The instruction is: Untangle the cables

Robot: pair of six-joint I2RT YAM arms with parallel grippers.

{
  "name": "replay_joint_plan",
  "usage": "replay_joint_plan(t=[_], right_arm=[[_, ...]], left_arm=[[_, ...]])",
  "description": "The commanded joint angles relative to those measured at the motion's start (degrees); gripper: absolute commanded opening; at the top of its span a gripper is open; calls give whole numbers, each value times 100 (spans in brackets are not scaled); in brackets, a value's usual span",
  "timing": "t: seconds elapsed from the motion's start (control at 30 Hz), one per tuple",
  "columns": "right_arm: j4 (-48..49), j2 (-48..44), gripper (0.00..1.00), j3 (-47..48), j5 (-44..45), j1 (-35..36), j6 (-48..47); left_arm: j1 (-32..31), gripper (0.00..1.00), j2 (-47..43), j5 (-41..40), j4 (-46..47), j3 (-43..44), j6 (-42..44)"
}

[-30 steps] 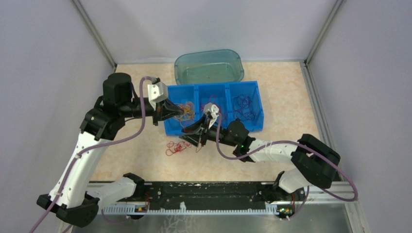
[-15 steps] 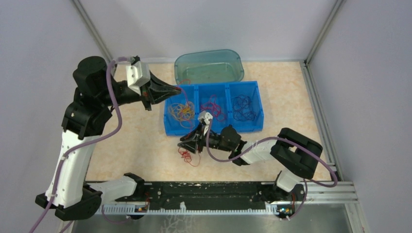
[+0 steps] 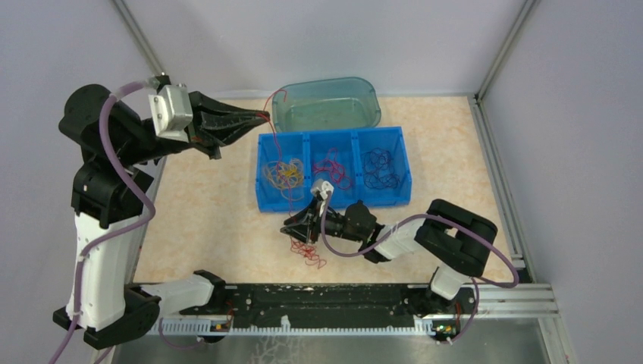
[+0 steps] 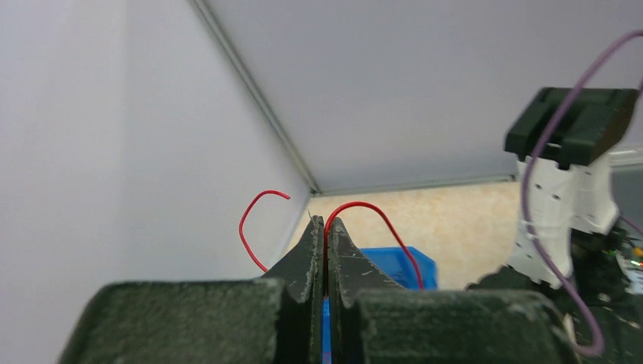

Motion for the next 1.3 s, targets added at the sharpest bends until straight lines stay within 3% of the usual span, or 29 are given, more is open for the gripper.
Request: replay_joint_plan(t=[0.0, 0.2, 0.4, 0.73, 1.0, 1.2, 1.27], right_arm=[[384, 212, 34, -120, 103, 132, 44], [374, 298, 35, -293, 300, 164, -19], [489, 368, 35, -493, 433, 199, -16], [842, 666, 34, -910, 730, 244, 25], [1175, 939, 30, -1236, 1168, 261, 48], [1307, 785, 31, -1367, 1262, 261, -55], [1277, 423, 37, -1382, 1292, 264, -164]], left_arm=[[-28, 1, 27, -868, 1044, 300, 47], [-22, 0, 53, -2015, 2239, 425, 485], [-25, 0, 300, -2730, 2739, 914, 1004], [-16, 0, 660, -3063, 3371, 1665, 1649], [-18, 0, 819, -3626, 4620, 1819, 2517], [-17, 0, 926, -3526, 4251, 2117, 2355], [-22, 0, 849, -3353, 3929, 1981, 2104]])
